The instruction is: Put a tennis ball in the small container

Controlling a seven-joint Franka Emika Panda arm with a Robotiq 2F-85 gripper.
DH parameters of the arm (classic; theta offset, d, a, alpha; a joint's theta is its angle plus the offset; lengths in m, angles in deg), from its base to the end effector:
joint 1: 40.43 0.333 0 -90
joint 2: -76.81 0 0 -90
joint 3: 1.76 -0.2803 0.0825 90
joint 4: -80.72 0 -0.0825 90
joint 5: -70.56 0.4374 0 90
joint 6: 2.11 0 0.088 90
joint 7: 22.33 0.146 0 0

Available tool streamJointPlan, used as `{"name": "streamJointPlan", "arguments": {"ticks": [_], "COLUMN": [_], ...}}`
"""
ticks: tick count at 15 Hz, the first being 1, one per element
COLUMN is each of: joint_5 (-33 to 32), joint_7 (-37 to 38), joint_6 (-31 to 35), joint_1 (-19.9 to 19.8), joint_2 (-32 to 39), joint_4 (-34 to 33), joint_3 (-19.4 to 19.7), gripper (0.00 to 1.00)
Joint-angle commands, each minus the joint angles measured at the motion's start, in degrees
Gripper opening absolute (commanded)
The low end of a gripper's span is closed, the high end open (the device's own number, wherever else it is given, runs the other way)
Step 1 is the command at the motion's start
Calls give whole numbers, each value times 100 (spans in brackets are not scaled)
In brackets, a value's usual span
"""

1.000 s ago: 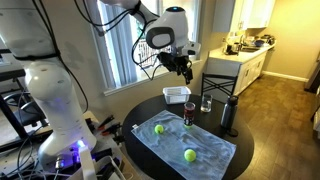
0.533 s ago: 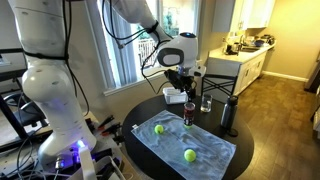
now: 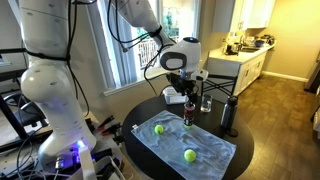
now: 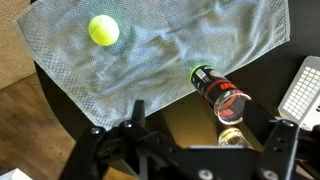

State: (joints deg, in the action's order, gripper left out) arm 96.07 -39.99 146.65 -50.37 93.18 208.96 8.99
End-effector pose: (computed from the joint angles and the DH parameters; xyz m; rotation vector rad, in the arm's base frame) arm 0.5387 -0.2099 0.1337 -2.9155 0.6152 -0.2138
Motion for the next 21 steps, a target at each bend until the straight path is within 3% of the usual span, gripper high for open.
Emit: {"name": "streamJointPlan", "arguments": {"ticks": [1, 6, 11, 21], "joint_5": [-133, 77, -202, -571], "joint_7": [96, 5, 207, 418], "joint_6": [19, 255, 436, 2006], "joint_1": [-240, -408, -522, -1283], "joint_2": [-20, 526, 1350, 3711], "joint_4": [7, -152, -451, -2044], "joint_3": [-239, -508, -647, -1116], "gripper": [100, 100, 100, 100]}}
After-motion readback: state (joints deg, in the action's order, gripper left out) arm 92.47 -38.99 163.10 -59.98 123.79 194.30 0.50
